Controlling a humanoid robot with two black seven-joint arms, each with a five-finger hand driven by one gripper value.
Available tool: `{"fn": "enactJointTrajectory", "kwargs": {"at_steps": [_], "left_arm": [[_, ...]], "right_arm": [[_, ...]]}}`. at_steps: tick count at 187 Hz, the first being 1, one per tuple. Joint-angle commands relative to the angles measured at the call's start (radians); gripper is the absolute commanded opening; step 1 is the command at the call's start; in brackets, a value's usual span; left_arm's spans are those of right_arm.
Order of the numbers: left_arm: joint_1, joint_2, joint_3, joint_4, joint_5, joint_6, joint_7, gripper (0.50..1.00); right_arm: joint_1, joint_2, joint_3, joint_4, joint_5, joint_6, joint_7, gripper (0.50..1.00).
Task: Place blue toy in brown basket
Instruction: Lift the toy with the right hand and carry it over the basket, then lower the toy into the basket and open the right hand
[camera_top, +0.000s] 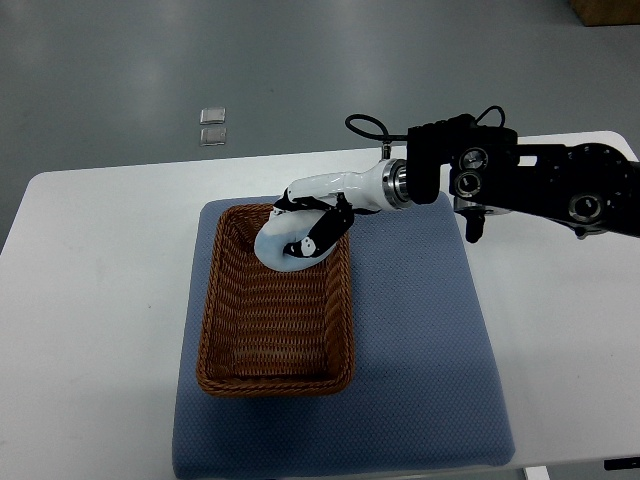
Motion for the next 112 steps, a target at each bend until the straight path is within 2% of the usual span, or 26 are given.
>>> {"fn": "enactJointTrajectory", "kwargs": {"at_steps": [1, 33, 78, 94, 98, 100, 102, 104, 112], "left_arm": [[0.000, 0.000, 0.000, 0.000, 0.000, 0.000, 0.000, 1.000], [0.000, 0.000, -0.001, 0.000, 0.000, 0.000, 0.000, 1.000], [0.000, 0.000, -0.001, 0.000, 0.000, 0.000, 0.000, 1.000], [0.000, 0.000, -0.001, 0.000, 0.000, 0.000, 0.000, 1.000], [0.000, 0.000, -0.001, 0.000, 0.000, 0.000, 0.000, 1.000], [0.000, 0.000, -0.001, 0.000, 0.000, 0.000, 0.000, 1.000], [0.000, 0.000, -0.001, 0.000, 0.000, 0.000, 0.000, 1.000], [0.000, 0.000, -0.001, 0.000, 0.000, 0.000, 0.000, 1.000], [0.000, 0.000, -0.001, 0.000, 0.000, 0.000, 0.000, 1.000]], "right_arm": [[-0.006, 0.074, -0.026, -0.074, -0.016, -0.011, 0.003, 0.500], [-0.043, 0.194, -0.063, -0.192, -0.048, -0.056, 0.020, 0.500], [-0.106, 0.264, -0.063, -0.273, -0.083, -0.065, 0.027, 0.504], [-0.116, 0.266, -0.063, -0.278, -0.097, -0.065, 0.040, 0.617], [-0.119, 0.266, -0.061, -0.278, -0.097, -0.065, 0.041, 0.654], [-0.121, 0.266, -0.061, -0.278, -0.097, -0.065, 0.041, 0.694], [-0.121, 0.266, -0.061, -0.278, -0.097, -0.065, 0.041, 0.695], [-0.123, 0.266, -0.060, -0.278, -0.097, -0.065, 0.041, 0.727], [-0.124, 0.266, -0.060, -0.278, -0.097, -0.065, 0.041, 0.774]]}}
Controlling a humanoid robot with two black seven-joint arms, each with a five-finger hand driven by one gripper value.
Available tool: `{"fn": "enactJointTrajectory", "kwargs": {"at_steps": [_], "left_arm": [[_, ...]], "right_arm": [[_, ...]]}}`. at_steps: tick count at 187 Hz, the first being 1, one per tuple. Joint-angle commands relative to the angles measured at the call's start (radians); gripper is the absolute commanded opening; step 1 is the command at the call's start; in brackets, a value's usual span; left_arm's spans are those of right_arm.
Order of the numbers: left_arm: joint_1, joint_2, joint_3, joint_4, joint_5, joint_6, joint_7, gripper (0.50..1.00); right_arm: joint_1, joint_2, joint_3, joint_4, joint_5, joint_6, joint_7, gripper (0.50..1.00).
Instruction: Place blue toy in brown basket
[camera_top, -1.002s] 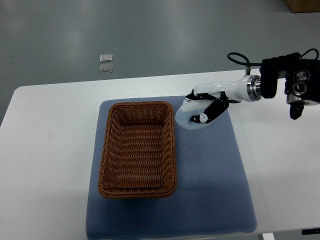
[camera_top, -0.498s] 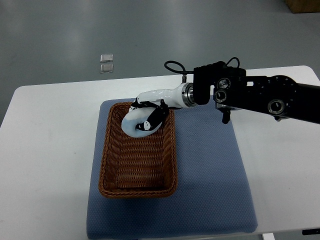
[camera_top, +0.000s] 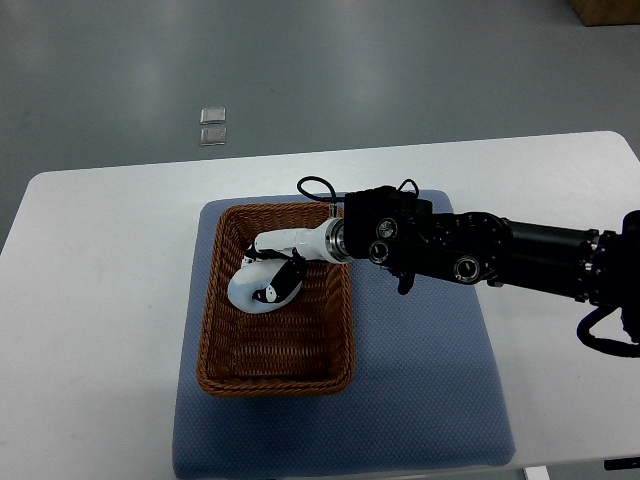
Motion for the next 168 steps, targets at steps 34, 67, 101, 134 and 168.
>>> {"fn": "enactJointTrajectory", "kwargs": {"at_steps": [34, 67, 101, 134, 168], "left_arm": [[0.000, 0.000, 0.000, 0.000, 0.000, 0.000, 0.000, 1.000], [0.000, 0.000, 0.000, 0.002, 0.000, 0.000, 0.000, 1.000], [0.002, 0.000, 0.000, 0.002, 0.000, 0.000, 0.000, 1.000], [0.002, 0.000, -0.003, 0.002, 0.000, 0.001, 0.000, 1.000], [0.002, 0.000, 0.000, 0.002, 0.000, 0.001, 0.000, 1.000]], "right_arm": [[-0.004, -0.011, 0.009, 0.000, -0.001, 0.000, 0.011, 0.858], [0.011, -0.033, 0.020, 0.003, 0.008, 0.003, 0.014, 0.860], [0.051, -0.071, 0.023, 0.011, 0.017, 0.015, 0.044, 0.899], [0.066, -0.130, 0.162, 0.031, 0.033, 0.018, 0.057, 0.899], [0.036, -0.209, 0.369, 0.029, 0.138, 0.017, 0.057, 0.899]]}}
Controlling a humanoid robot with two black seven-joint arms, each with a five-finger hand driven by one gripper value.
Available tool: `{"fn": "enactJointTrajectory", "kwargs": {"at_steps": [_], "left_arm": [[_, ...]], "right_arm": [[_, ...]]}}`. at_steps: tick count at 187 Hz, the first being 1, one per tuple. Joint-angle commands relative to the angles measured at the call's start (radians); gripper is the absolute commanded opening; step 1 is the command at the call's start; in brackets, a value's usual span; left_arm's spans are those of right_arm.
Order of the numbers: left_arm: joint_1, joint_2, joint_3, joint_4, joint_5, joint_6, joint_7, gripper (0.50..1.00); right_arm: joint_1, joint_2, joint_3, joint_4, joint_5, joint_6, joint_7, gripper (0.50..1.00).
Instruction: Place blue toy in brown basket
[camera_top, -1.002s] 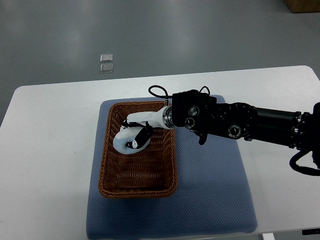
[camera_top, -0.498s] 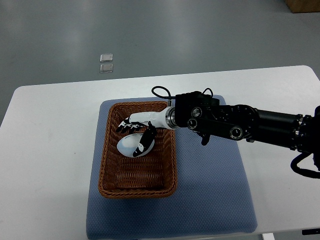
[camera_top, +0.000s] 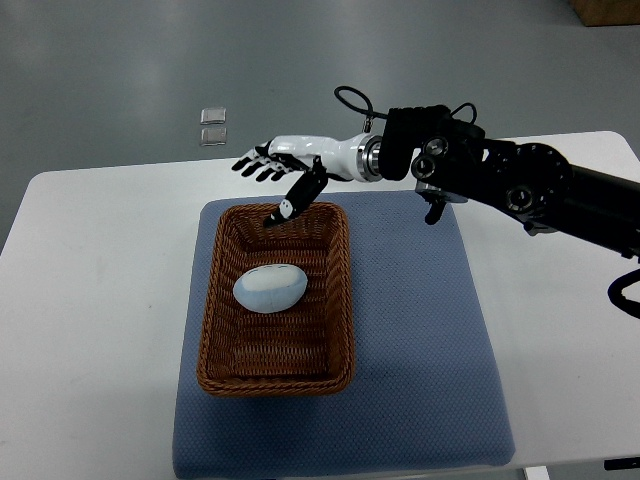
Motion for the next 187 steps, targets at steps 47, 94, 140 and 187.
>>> {"fn": "enactJointTrajectory", "kwargs": {"at_steps": [47, 94, 140, 187], "left_arm": [[0.000, 0.000, 0.001, -0.001, 0.000, -0.001, 0.000, 1.000], [0.000, 0.000, 0.005, -0.003, 0.000, -0.001, 0.000, 1.000], [0.000, 0.000, 0.004, -0.001, 0.000, 0.001, 0.000, 1.000], [0.000, 0.000, 0.004, -0.001, 0.000, 0.001, 0.000, 1.000]], "right_arm": [[-0.291, -0.072, 0.546, -0.035, 0.403, -0.007, 0.035, 0.901], [-0.488, 0.072, 0.792, -0.213, 0.621, 0.002, 0.120, 0.911], [-0.577, 0.100, 0.808, -0.257, 0.728, 0.102, 0.160, 0.911], [-0.591, 0.100, 0.808, -0.261, 0.733, 0.105, 0.161, 0.911]]}}
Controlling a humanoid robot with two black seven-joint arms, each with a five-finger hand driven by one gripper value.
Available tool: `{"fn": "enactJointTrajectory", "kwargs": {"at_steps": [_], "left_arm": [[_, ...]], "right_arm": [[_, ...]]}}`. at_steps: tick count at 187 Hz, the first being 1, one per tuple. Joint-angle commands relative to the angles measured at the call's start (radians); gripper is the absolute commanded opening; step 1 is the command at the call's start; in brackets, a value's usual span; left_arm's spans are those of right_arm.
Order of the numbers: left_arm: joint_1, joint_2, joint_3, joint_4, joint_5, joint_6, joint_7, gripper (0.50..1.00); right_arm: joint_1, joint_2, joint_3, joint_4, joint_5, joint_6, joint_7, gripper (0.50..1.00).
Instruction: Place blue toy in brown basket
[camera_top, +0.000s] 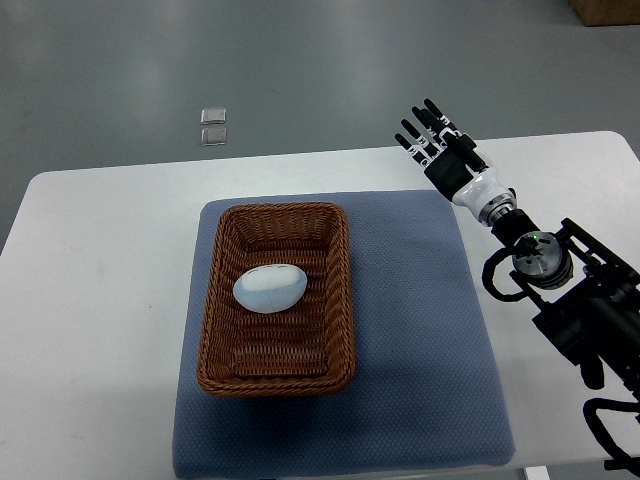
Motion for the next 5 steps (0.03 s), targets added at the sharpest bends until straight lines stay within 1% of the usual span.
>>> {"fn": "enactJointTrajectory", "kwargs": {"at_steps": [1, 5], "left_arm": [[0.001, 0.000, 0.000, 0.000, 0.000, 0.001, 0.000, 1.000], [-0.001, 0.000, 0.002, -0.002, 0.000, 0.001, 0.000, 1.000]], "right_arm": [[-0.001, -0.001, 0.001, 0.000, 0.001, 0.002, 0.000, 0.911], [0.000, -0.001, 0.001, 0.000, 0.001, 0.002, 0.000, 0.911]]}}
